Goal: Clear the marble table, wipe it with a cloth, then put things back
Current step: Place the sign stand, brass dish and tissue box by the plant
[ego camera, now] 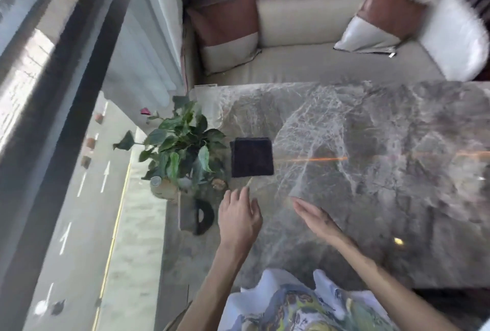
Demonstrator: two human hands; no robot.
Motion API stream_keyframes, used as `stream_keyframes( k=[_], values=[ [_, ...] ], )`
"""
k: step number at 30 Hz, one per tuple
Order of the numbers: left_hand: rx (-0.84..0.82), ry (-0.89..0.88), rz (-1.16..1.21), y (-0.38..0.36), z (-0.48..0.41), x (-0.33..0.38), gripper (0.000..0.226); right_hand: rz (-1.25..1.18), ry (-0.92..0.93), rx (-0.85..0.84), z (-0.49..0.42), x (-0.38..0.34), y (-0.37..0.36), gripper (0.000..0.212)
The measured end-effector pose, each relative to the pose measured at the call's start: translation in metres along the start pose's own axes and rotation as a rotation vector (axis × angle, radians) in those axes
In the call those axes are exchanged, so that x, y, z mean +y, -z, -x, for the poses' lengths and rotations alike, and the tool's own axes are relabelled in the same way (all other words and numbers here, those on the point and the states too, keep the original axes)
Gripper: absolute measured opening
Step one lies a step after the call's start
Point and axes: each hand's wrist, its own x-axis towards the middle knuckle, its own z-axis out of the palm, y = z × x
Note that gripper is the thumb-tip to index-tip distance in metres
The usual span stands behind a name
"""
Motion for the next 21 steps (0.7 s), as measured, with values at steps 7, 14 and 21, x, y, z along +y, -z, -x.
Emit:
stream_keyframes(
  k=[7,14,21],
  values=[
    [-0.455,-0.099,-0.327,-0.112,0.002,0.081,0.055,0.552,0.204,0.254,0.050,0.064,0.108,0.085],
    [-0.462,-0.100,-0.389,-0.187,0.029,0.191,0.055,0.629,0.146,0.249,0.061,0.146,0.224,0.111],
    [-0.512,-0.166,-0.343,-0.228,0.051,0.285,0.051,0.636,0.006,0.163,0.100,0.216,0.323,0.076]
  ],
)
